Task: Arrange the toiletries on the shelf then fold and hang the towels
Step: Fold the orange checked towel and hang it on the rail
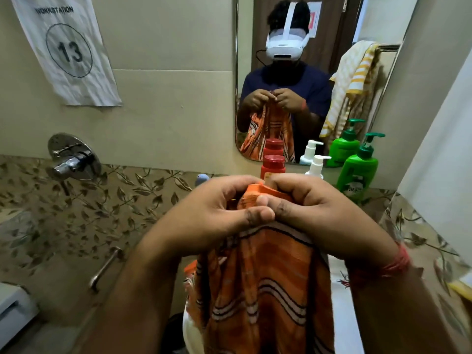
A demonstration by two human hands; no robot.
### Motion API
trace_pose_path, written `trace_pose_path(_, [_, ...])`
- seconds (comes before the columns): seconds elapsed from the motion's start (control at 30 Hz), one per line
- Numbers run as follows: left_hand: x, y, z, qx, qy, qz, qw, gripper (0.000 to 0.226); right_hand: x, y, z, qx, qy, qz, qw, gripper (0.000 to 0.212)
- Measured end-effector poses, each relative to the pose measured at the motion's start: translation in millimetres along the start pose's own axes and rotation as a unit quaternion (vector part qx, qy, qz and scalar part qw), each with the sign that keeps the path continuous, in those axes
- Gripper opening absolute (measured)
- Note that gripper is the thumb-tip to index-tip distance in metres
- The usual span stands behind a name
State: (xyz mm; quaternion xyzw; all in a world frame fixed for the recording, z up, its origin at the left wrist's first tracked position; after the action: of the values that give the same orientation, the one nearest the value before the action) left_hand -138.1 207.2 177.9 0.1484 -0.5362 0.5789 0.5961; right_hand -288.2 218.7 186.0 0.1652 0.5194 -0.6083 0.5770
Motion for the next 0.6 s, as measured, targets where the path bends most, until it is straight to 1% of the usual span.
trace_pose_path(0.03, [-1, -4, -1, 0.020, -0.003, -0.012, 1.000, 0.017, 3, -4, -2, 0.012, 0.008, 0.002, 1.000, 0.022])
trace_pose_path(0.07, [-4, -11, -3, 0.054, -0.006, -0.031, 0.998, 0.015, 8, -9, -5, 0.019, 0.022, 0.006, 1.000, 0.021])
trace_pose_path(0.1, [-9, -21, -5, 0.106, -0.007, -0.049, 0.993, 0.018, 14, -14, -10, 0.017, 0.039, 0.007, 0.999, 0.020])
trace_pose_path(0.17, [-20, -45, -10, 0.231, -0.013, -0.074, 0.970, 0.019, 27, -24, -22, -0.003, 0.082, 0.003, 0.997, 0.020])
trace_pose_path(0.2, [-24, -55, -12, 0.274, -0.019, -0.077, 0.958, 0.018, 33, -28, -27, -0.007, 0.101, 0.009, 0.995, 0.021])
trace_pose_path(0.23, [-27, -60, -12, 0.290, -0.031, -0.063, 0.954, 0.018, 36, -31, -31, -0.003, 0.114, 0.023, 0.993, 0.022])
trace_pose_path(0.27, [-29, -61, -11, 0.274, -0.047, -0.036, 0.960, 0.020, 39, -33, -33, 0.009, 0.120, 0.042, 0.992, 0.023])
trace_pose_path(0.3, [-29, -56, -8, 0.226, -0.062, -0.009, 0.972, 0.025, 38, -33, -32, 0.022, 0.118, 0.057, 0.991, 0.022])
trace_pose_path(0.37, [-22, -32, -3, 0.096, -0.080, 0.017, 0.992, 0.037, 29, -26, -25, 0.033, 0.098, 0.059, 0.993, 0.018])
trace_pose_path(0.43, [-11, -7, 3, 0.002, -0.060, 0.034, 0.998, 0.055, 16, -13, -14, 0.019, 0.064, 0.042, 0.997, 0.017])
trace_pose_path(0.47, [-8, 3, 6, -0.032, -0.043, 0.037, 0.998, 0.054, 11, -6, -10, 0.009, 0.050, 0.038, 0.998, 0.017])
trace_pose_path(0.53, [-8, 14, 9, -0.070, -0.031, 0.029, 0.997, 0.035, 8, -3, -6, 0.012, 0.045, 0.039, 0.998, 0.016])
trace_pose_path(0.57, [-10, 12, 9, -0.068, -0.040, 0.015, 0.997, 0.025, 11, -5, -7, 0.021, 0.055, 0.047, 0.997, 0.017])
trace_pose_path(0.6, [-12, 6, 8, -0.049, -0.047, 0.005, 0.998, 0.020, 15, -9, -10, 0.030, 0.072, 0.062, 0.995, 0.019])
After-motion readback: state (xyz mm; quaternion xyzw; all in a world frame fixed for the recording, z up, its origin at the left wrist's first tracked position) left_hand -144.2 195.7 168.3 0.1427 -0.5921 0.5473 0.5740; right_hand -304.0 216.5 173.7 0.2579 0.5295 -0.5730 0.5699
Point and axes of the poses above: each hand's wrist, its own z-axis towards the middle knuckle, its own y-axis out of the palm, x = y × z, the point moved 5 cm from there along z, towards the middle knuckle, and after that the axes turned 8 degrees about x, right-handed, at the moved point
